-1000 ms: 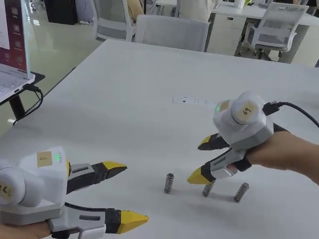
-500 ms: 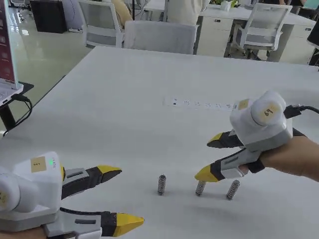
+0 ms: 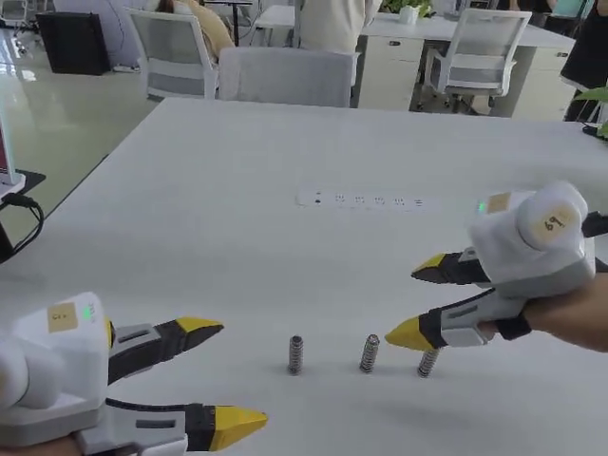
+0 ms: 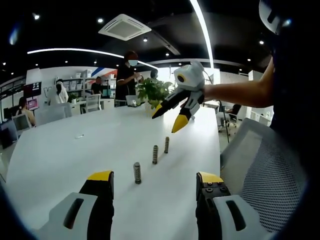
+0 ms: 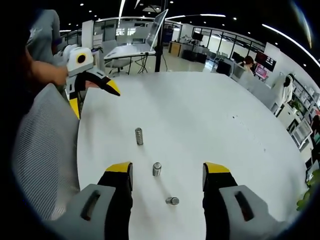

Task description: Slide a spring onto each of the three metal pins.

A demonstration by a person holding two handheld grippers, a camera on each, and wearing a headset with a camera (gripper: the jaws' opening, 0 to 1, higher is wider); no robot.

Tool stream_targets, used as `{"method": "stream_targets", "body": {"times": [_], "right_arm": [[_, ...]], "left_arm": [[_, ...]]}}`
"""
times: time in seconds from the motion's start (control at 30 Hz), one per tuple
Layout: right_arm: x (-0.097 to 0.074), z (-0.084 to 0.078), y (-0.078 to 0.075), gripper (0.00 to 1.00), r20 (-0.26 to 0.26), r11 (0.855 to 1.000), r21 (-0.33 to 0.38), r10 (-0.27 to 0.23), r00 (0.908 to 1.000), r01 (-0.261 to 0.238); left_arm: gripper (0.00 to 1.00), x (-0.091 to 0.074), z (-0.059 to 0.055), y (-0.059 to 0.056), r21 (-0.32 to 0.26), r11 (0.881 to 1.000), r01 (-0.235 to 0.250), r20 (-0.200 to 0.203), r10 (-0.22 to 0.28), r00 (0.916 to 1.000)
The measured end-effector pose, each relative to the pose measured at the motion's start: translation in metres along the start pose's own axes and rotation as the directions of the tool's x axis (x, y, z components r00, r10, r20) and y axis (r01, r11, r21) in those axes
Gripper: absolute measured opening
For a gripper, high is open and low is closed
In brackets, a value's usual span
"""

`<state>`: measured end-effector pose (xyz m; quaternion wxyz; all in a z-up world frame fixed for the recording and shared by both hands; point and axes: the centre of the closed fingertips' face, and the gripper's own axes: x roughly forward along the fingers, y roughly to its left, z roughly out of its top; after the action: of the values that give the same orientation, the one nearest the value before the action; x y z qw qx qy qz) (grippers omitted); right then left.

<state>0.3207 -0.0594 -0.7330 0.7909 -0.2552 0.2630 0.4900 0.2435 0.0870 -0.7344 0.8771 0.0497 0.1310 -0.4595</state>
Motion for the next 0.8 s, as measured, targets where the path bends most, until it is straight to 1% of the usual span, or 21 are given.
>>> {"method": "stream_targets", "body": {"times": [0.3, 0.37, 0.53, 0.73, 0.8], "right_arm": [[-0.019, -0.015, 0.002, 0.56, 0.037, 0.998, 0.054, -0.041, 0.9985, 0.039], [-0.022, -0.018, 0.005, 0.56, 0.044, 0.997, 0.072, -0.043, 0.9981, 0.040], [-0.028, -0.024, 0.009, 0.56, 0.056, 0.995, 0.085, -0.062, 0.9965, 0.057], [-0.034, -0.028, 0.011, 0.56, 0.072, 0.993, 0.092, -0.079, 0.9942, 0.072], [-0.036, -0.029, 0.013, 0.56, 0.087, 0.992, 0.098, -0.089, 0.9922, 0.080]], "left_arm": [[0.63, 0.001, 0.002, -0.005, 0.002, 1.000, 0.003, 0.002, -0.003, 1.0000], [0.63, 0.001, 0.001, -0.006, 0.001, 1.000, 0.003, 0.002, -0.003, 1.0000], [0.63, 0.000, 0.001, -0.006, 0.000, 1.000, 0.001, 0.006, -0.001, 1.0000], [0.63, -0.002, 0.000, -0.004, -0.006, 1.000, -0.009, 0.013, 0.009, 0.9999], [0.63, -0.002, 0.000, -0.003, -0.010, 1.000, -0.012, 0.017, 0.012, 0.9998]]}}
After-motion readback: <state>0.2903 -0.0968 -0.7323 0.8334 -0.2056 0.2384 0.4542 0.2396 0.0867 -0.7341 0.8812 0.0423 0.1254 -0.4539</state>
